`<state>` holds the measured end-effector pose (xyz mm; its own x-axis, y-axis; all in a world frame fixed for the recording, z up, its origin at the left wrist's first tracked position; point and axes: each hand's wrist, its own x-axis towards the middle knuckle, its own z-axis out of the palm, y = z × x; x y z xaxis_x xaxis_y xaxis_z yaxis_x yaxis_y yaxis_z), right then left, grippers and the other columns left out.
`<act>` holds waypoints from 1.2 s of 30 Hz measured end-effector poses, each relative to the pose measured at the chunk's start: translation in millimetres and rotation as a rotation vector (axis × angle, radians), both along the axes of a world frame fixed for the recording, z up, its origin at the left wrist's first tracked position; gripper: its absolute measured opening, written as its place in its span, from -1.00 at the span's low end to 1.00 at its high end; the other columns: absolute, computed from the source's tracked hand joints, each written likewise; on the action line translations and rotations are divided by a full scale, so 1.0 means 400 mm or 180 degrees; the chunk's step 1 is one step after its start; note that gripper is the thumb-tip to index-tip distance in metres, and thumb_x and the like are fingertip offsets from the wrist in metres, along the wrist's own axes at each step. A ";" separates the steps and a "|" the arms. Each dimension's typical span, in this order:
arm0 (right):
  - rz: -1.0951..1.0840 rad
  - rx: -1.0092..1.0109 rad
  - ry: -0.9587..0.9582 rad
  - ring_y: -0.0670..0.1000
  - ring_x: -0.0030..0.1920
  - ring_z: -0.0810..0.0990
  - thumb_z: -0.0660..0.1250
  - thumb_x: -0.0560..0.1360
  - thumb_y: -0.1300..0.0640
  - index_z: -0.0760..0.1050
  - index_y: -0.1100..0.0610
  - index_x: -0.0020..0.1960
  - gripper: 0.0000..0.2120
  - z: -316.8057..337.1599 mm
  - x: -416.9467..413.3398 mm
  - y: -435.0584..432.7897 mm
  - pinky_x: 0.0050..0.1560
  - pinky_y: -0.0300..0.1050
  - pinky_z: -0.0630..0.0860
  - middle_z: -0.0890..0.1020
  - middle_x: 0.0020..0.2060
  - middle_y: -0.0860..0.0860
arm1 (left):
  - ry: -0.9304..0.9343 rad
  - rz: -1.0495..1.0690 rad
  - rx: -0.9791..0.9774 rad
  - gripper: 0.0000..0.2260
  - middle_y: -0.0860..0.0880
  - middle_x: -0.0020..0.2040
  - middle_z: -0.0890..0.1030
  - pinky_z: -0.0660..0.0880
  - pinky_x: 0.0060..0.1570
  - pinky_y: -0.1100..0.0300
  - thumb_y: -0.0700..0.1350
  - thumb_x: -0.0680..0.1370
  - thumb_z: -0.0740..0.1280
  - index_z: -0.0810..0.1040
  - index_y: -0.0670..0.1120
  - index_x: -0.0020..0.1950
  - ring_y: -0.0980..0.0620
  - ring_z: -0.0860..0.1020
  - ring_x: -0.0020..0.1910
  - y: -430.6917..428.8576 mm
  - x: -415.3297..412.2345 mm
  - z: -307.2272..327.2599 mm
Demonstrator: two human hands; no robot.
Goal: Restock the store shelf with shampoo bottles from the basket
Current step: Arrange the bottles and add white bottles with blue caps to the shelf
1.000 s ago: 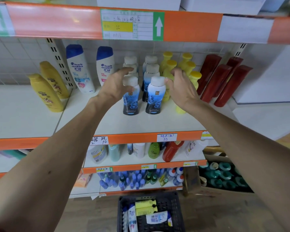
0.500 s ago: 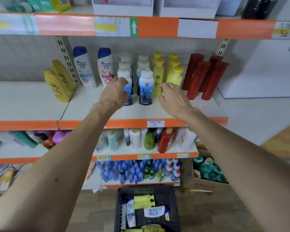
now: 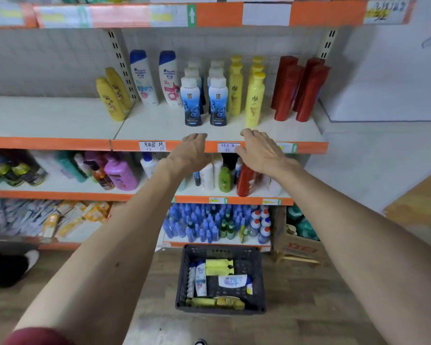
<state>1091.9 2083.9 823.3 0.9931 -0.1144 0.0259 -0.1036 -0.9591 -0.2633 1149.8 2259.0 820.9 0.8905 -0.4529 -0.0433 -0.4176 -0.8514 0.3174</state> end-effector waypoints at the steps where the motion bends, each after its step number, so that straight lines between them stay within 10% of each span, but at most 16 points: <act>1: 0.0000 0.0033 0.0055 0.21 0.33 0.38 0.12 0.64 0.00 0.29 0.20 0.42 -0.58 -0.014 -0.008 0.004 0.29 0.12 0.37 0.45 0.34 0.19 | 0.0031 -0.0006 0.0052 -0.43 -0.21 0.45 0.32 0.22 0.40 0.02 -0.04 0.56 0.31 0.20 -0.20 0.49 -0.17 0.27 0.44 0.002 -0.002 -0.019; 14: -0.0011 0.0307 0.1663 0.00 0.58 -0.22 -0.12 0.67 -0.12 -0.18 0.16 0.61 -0.38 -0.602 -0.109 0.104 0.56 0.04 -0.19 -0.15 0.60 0.03 | 0.1496 -0.0141 0.0895 -0.33 0.03 0.57 -0.25 -0.19 0.52 -0.06 0.21 0.61 -0.02 -0.25 -0.06 0.57 0.07 -0.24 0.55 0.108 -0.146 -0.619; 23: -0.0130 0.0512 0.2019 0.06 0.57 0.03 -0.05 0.69 -0.01 -0.01 0.16 0.59 -0.48 -1.062 -0.177 0.137 0.50 0.00 0.04 0.08 0.58 0.07 | 0.2102 -0.0457 0.1103 -0.35 0.02 0.58 -0.19 -0.11 0.52 -0.05 0.19 0.62 0.00 -0.18 -0.07 0.58 0.03 -0.18 0.56 0.155 -0.195 -1.099; 36: -0.0414 0.0621 0.2240 0.21 0.39 0.36 0.04 0.67 0.21 0.11 0.13 0.55 -0.55 -2.183 -0.157 -0.001 0.32 0.11 0.38 0.28 0.49 0.17 | 0.1953 -0.0769 0.1089 -0.41 -0.11 0.57 0.06 0.13 0.46 -0.08 0.09 0.64 0.11 -0.04 -0.10 0.57 -0.11 0.08 0.54 0.055 -0.131 -2.192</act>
<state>1029.3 2083.6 -49.8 0.7454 -0.1698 -0.6446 -0.4204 -0.8702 -0.2570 1097.4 2280.9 -55.9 0.5379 -0.5052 -0.6749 -0.4388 -0.8513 0.2875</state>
